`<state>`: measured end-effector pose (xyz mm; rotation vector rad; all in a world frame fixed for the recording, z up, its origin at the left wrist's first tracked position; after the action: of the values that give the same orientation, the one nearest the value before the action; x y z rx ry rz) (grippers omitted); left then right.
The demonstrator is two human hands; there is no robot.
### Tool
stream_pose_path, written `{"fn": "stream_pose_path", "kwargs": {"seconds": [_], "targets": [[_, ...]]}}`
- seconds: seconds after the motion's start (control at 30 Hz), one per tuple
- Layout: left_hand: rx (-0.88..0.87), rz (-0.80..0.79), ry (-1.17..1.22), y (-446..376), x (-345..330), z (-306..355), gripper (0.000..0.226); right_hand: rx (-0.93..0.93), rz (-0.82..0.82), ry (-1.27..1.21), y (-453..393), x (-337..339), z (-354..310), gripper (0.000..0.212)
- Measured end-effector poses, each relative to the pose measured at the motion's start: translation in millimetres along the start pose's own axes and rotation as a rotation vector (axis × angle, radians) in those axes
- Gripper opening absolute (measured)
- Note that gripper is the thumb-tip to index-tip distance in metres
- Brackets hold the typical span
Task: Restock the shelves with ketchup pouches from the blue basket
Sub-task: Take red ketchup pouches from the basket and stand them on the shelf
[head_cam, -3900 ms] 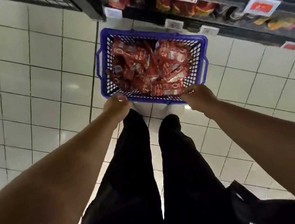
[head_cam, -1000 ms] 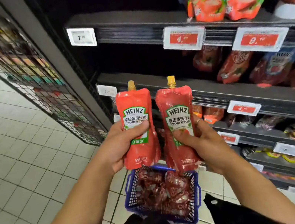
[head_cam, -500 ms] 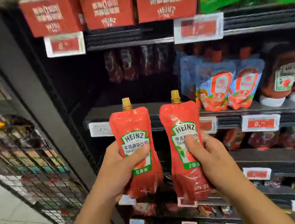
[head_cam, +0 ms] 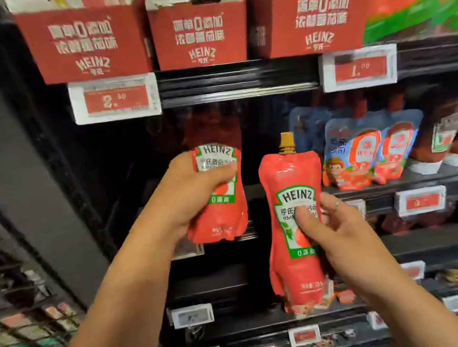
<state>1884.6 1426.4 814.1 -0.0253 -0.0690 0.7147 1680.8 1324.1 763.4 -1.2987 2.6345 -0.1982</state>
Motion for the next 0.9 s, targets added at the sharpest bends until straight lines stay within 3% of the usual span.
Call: {"fn": "stream_pose_path", "kwargs": {"seconds": [0.13, 0.17, 0.3, 0.4, 0.47, 0.6, 0.73, 0.8, 0.9], "targets": [[0.198, -0.010, -0.019, -58.1, -7.7, 5.4, 0.009, -0.004, 0.051, 0.000, -17.4, 3.1, -7.1, 0.032], [0.158, 0.008, -0.004, -73.1, -8.8, 7.4, 0.008, -0.015, 0.057, 0.002, -22.5, 3.9, -8.5, 0.033], [-0.110, 0.266, -0.055, -108.9, 6.4, 9.4, 0.045, -0.033, 0.069, 0.026, -44.4, 8.1, -11.2, 0.030], [-0.223, 0.352, -0.065, -121.0, 15.7, -7.6, 0.040, -0.025, 0.077, 0.082, -63.7, 6.3, -12.7, 0.027], [-0.300, 0.367, -0.118, -125.8, 15.2, -14.7, 0.040, -0.030, 0.122, 0.103, -76.8, 5.7, -10.2, 0.026], [-0.377, 0.344, -0.226, -132.1, 15.4, -25.6, 0.063, -0.053, 0.219, 0.144, -111.4, 1.4, -3.1, 0.029], [-0.367, 0.242, -0.178, -137.2, 18.6, -34.9, 0.076, -0.110, 0.287, 0.087, -148.3, -8.6, 3.0, 0.034], [-0.327, 0.212, -0.108, -141.3, 20.3, -41.2, 0.074, -0.060, 0.293, 0.079, -170.6, -15.2, 2.0, 0.022], [-0.284, 0.276, -0.136, -141.2, 24.5, -42.4, 0.075, -0.005, 0.330, 0.260, -199.5, -21.6, -2.9, 0.019]]}}
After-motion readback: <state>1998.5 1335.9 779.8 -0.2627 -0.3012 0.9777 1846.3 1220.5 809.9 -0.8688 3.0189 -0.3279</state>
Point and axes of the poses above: each hand's wrist, its own y-axis away from the middle knuckle, its own x-axis out of the back of the hand, z = x × y, the point moved 5 cm from there along -y, towards the middle knuckle, and after that the axes turned 3 degrees about x, right-handed, at the moved point
